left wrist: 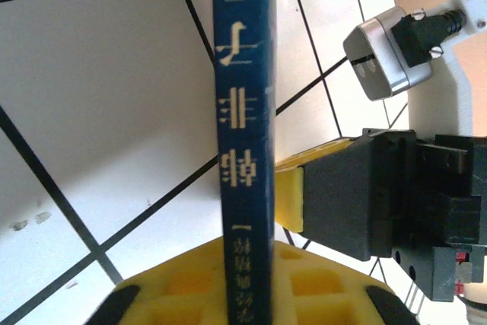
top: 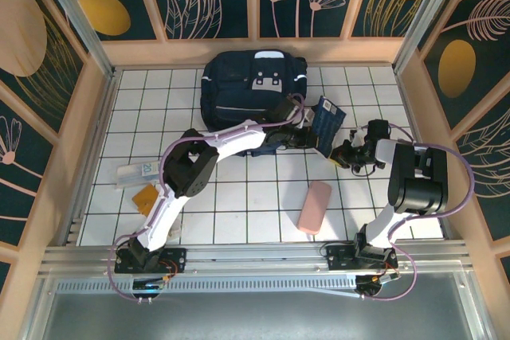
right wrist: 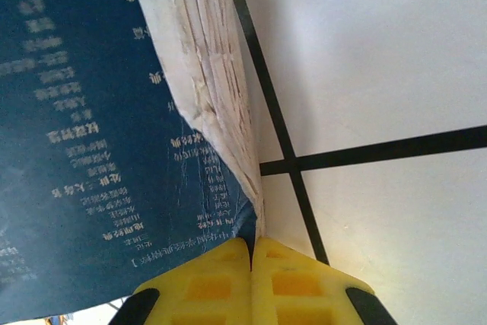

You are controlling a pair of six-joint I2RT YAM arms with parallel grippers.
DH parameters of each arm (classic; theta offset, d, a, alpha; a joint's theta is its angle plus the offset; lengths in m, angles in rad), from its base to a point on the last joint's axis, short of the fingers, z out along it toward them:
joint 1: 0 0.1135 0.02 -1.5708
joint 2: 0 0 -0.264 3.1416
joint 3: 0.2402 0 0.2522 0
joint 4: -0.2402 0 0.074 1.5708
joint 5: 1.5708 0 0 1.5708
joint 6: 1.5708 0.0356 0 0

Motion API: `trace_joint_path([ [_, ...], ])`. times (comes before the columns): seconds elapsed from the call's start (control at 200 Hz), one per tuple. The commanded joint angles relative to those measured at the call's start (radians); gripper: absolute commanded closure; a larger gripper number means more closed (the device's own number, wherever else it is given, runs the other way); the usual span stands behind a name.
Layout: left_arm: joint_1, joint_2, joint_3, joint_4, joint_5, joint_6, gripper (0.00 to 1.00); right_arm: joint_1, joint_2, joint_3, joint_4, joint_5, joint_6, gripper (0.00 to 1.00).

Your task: Pack the student bag

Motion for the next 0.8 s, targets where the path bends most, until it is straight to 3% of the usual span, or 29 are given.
trace_joint_path([
  [0.0,0.008,-0.015,0.041,-0.007,-0.051,0.044,1.00,0.016,-0.038,-0.025,0.007,-0.013,0.000,0.88],
  [0.065,0.011,-0.032,0.047,-0.015,-0.073,0.079,1.00,0.023,-0.071,-0.023,0.016,-0.024,0.015,0.70],
  [0.185,0.011,-0.087,0.039,-0.015,-0.148,0.150,1.00,0.028,-0.172,-0.018,0.013,0.014,0.068,0.57],
  [0.29,0.015,-0.142,0.054,-0.066,-0.307,0.219,1.00,0.029,-0.301,-0.008,-0.013,0.113,0.156,0.48],
  [0.44,0.012,-0.196,0.081,-0.145,-0.512,0.434,1.00,0.036,-0.419,0.069,-0.125,0.192,0.357,0.40],
  [0.641,-0.012,-0.260,-0.039,-0.115,-0.824,0.725,1.00,0.116,-0.444,0.296,-0.355,0.306,0.650,0.33],
  [0.721,-0.030,-0.287,-0.118,-0.059,-0.852,0.819,1.00,0.163,-0.448,0.365,-0.397,0.366,0.755,0.31],
  [0.796,-0.045,-0.333,-0.218,0.023,-0.810,0.909,1.00,0.175,-0.440,0.393,-0.374,0.316,0.800,0.31],
])
